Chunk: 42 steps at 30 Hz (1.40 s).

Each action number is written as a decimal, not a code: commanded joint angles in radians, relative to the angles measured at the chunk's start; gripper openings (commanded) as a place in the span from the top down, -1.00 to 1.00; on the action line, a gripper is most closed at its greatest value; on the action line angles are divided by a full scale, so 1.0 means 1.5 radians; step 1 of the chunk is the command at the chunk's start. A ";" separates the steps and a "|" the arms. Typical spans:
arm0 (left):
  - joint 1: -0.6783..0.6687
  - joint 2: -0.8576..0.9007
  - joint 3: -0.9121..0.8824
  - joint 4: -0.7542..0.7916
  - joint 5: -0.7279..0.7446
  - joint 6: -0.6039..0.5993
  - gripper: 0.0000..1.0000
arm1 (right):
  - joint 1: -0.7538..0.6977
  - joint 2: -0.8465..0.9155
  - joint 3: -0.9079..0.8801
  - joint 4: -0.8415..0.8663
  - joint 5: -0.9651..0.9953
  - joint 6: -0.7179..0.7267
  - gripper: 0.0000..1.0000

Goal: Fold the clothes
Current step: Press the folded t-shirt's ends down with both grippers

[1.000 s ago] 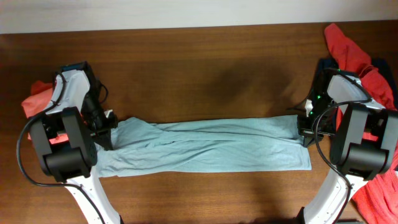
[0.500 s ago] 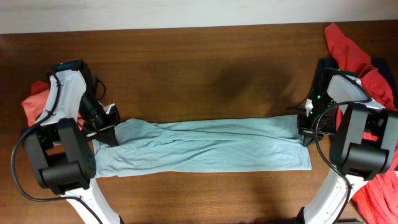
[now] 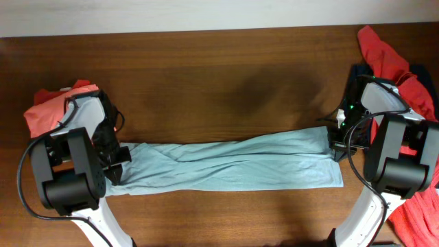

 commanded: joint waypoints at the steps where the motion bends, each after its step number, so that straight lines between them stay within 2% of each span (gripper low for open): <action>1: 0.000 -0.005 -0.008 0.033 -0.024 -0.021 0.93 | -0.003 -0.014 -0.002 -0.001 0.006 0.008 0.92; 6: 0.000 -0.005 -0.007 0.058 -0.024 -0.021 0.82 | -0.003 -0.014 -0.002 -0.001 0.006 0.008 0.89; 12: 0.000 -0.005 0.009 0.077 -0.020 -0.028 0.81 | -0.003 -0.014 -0.002 0.001 0.006 0.008 0.49; 16: 0.000 -0.006 0.020 0.081 -0.015 -0.028 0.81 | -0.003 -0.014 -0.002 0.011 0.002 0.008 0.42; 21: 0.000 -0.015 0.033 0.089 -0.004 -0.027 0.82 | -0.025 -0.014 0.008 0.022 -0.071 -0.005 0.32; 24: 0.000 -0.037 0.035 0.106 0.041 0.007 0.81 | -0.060 -0.016 0.015 0.026 -0.130 -0.041 0.21; 27: 0.000 -0.071 0.035 0.134 0.081 0.046 0.82 | -0.103 -0.016 0.015 0.027 -0.185 -0.071 -0.05; 30: 0.000 -0.106 0.035 0.166 0.100 0.068 0.80 | -0.136 -0.016 0.015 0.032 -0.190 -0.071 -0.22; 37: 0.000 -0.133 0.035 0.181 0.100 0.068 0.79 | -0.148 -0.015 0.013 0.026 -0.322 -0.183 -0.40; 42: 0.000 -0.133 0.035 0.181 0.105 0.067 0.78 | -0.137 -0.014 -0.004 0.044 -0.326 -0.205 -0.47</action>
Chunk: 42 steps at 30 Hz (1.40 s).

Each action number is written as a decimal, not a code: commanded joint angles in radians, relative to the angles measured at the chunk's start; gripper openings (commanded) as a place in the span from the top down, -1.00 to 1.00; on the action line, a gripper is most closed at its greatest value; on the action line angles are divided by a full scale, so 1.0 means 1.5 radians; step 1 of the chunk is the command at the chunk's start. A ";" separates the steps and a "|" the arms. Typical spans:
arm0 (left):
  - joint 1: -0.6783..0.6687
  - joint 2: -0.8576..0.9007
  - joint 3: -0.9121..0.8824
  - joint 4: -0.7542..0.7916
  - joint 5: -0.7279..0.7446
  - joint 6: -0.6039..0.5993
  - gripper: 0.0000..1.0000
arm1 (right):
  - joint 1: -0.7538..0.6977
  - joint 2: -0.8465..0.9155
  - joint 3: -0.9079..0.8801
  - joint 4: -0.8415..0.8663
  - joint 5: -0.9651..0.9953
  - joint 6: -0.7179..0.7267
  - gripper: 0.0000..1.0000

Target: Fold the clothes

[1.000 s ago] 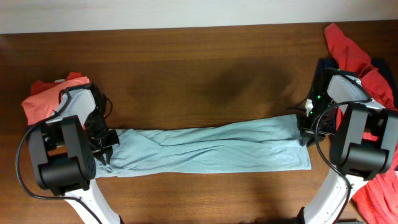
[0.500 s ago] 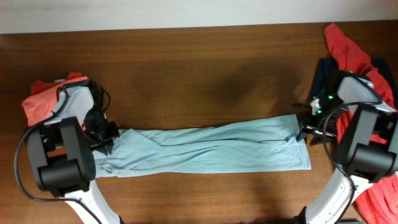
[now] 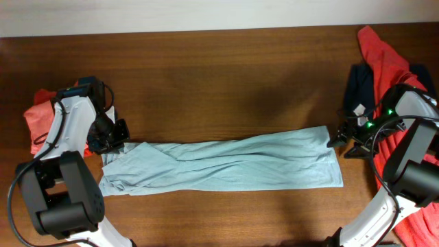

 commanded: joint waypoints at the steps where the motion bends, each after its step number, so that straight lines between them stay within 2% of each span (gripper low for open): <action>1: 0.000 -0.012 0.009 0.001 0.017 0.011 0.78 | 0.010 -0.014 -0.015 0.025 -0.040 -0.041 -0.48; 12: 0.000 -0.012 0.009 -0.002 0.020 0.011 0.77 | 0.012 -0.014 -0.143 0.159 -0.041 -0.021 -0.46; 16: 0.000 -0.012 0.009 -0.002 0.020 0.011 0.77 | 0.034 -0.014 -0.148 0.141 -0.049 -0.021 -0.09; 19: 0.000 -0.012 0.009 -0.004 0.020 0.011 0.77 | 0.062 -0.014 -0.148 0.127 -0.047 -0.021 -0.01; 22: 0.000 -0.012 0.009 -0.007 0.020 0.011 0.77 | 0.087 -0.014 -0.148 0.123 -0.046 -0.021 0.24; 26: 0.000 -0.012 0.009 -0.008 0.020 0.011 0.77 | 0.111 -0.014 -0.148 0.124 -0.039 -0.021 0.92; 30: 0.000 -0.013 0.010 -0.009 0.036 0.011 0.79 | 0.101 -0.015 -0.140 0.123 -0.037 -0.020 0.92; 33: 0.000 -0.018 0.011 -0.009 0.042 0.011 0.79 | 0.080 -0.016 -0.110 0.109 0.010 0.029 0.92; 39: 0.000 -0.040 0.011 -0.011 0.042 0.011 0.79 | 0.034 -0.019 0.005 0.020 0.130 0.086 0.92; 42: 0.000 -0.046 0.011 -0.012 0.042 0.011 0.79 | 0.026 -0.019 0.064 -0.029 0.144 0.088 0.92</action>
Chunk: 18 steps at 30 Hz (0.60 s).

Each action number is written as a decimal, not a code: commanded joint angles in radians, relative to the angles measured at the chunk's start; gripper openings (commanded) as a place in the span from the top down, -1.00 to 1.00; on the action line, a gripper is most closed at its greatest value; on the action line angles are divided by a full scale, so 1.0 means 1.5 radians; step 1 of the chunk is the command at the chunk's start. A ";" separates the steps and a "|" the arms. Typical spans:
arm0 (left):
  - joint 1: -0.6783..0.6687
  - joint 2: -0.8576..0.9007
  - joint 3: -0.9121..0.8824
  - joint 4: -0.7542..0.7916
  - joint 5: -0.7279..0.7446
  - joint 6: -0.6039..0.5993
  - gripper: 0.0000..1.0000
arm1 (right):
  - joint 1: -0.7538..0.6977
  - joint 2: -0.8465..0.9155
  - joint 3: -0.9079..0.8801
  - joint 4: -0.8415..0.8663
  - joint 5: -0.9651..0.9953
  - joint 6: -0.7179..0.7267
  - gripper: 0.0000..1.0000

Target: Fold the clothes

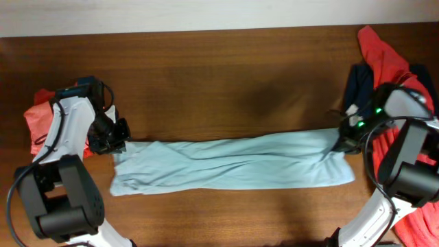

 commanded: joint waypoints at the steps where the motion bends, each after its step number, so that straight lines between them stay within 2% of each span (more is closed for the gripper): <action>1: 0.000 -0.027 0.011 -0.002 0.009 0.011 0.79 | -0.010 0.000 0.074 -0.041 0.064 0.025 0.91; 10: -0.002 -0.027 0.011 -0.006 0.010 0.011 0.79 | 0.069 -0.008 0.133 -0.164 0.065 0.046 0.92; 15: -0.002 -0.027 0.011 -0.007 0.010 0.011 0.79 | 0.173 -0.008 0.134 -0.188 0.065 0.091 0.92; 18: -0.002 -0.027 0.011 -0.009 0.010 0.011 0.79 | 0.271 -0.007 0.134 -0.173 0.065 0.131 0.92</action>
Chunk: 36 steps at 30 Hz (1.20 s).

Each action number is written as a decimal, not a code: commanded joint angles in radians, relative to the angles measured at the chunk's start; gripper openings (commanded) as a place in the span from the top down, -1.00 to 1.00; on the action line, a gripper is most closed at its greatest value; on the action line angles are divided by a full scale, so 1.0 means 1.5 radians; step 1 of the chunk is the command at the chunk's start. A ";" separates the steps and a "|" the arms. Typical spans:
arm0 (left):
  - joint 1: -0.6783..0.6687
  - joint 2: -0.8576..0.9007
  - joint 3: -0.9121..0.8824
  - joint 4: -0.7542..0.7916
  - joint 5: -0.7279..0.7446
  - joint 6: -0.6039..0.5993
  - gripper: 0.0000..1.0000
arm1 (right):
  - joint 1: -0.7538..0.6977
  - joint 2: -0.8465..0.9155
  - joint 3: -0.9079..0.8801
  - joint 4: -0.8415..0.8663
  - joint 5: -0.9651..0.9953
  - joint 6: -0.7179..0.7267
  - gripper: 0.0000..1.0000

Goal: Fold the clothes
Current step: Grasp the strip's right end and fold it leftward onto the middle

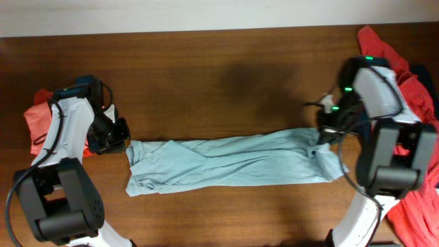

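Observation:
A light blue garment (pixel 233 161) lies stretched left to right across the brown table (pixel 219 75), wrinkled at both ends. My right gripper (pixel 327 134) is over its upper right corner, where the cloth is bunched and drawn inward; it looks shut on that corner. Just off the garment's left edge sits my left gripper (pixel 115 139), apart from the cloth, with nothing in it. The overhead view does not show either gripper's fingers clearly.
An orange-red cloth pile (pixel 36 122) lies at the left edge behind the left arm. Red and dark clothes (pixel 387 55) are heaped at the back right, and more red cloth (pixel 420 209) lies at the front right corner.
My right gripper has moved left and toward the back with the garment's right corner. The garment's left edge now lies further right, clear of my left gripper, which has not moved.
Both grippers first sat at the ends of the stretched garment. Then both were off the cloth, the left arm turned outward. After that the right gripper was at the right end and the garment lay shifted right. Now that corner is drawn inward and the cloth is shorter.

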 commanded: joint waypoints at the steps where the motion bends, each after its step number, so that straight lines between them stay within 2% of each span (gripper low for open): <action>1: -0.002 -0.018 0.011 -0.004 0.008 0.011 0.79 | 0.107 -0.007 0.011 0.018 0.004 0.062 0.92; 14: -0.002 -0.018 0.011 -0.005 0.025 0.011 0.79 | 0.340 -0.006 0.011 0.151 0.003 0.182 0.92; 25: -0.002 -0.018 0.011 -0.006 0.025 0.011 0.78 | 0.417 0.001 0.011 0.206 0.002 0.199 0.90; 27: -0.002 -0.018 0.011 -0.006 0.025 0.011 0.78 | 0.424 0.004 0.011 0.208 -0.005 0.198 0.75; 29: -0.002 -0.018 0.011 -0.006 0.025 0.011 0.78 | 0.430 0.004 0.011 0.213 -0.020 0.184 0.69; 32: -0.002 -0.018 0.011 -0.006 0.025 0.011 0.78 | 0.441 0.004 0.011 0.224 -0.094 0.096 0.61; 33: -0.002 -0.018 0.011 -0.006 0.025 0.011 0.78 | 0.444 0.004 0.011 0.223 -0.115 0.067 0.50; 35: -0.002 -0.018 0.011 -0.006 0.025 0.011 0.78 | 0.450 0.004 0.011 0.214 -0.138 0.023 0.12; 36: -0.002 -0.018 0.011 -0.006 0.025 0.011 0.78 | 0.452 0.004 0.011 0.210 -0.137 0.017 0.02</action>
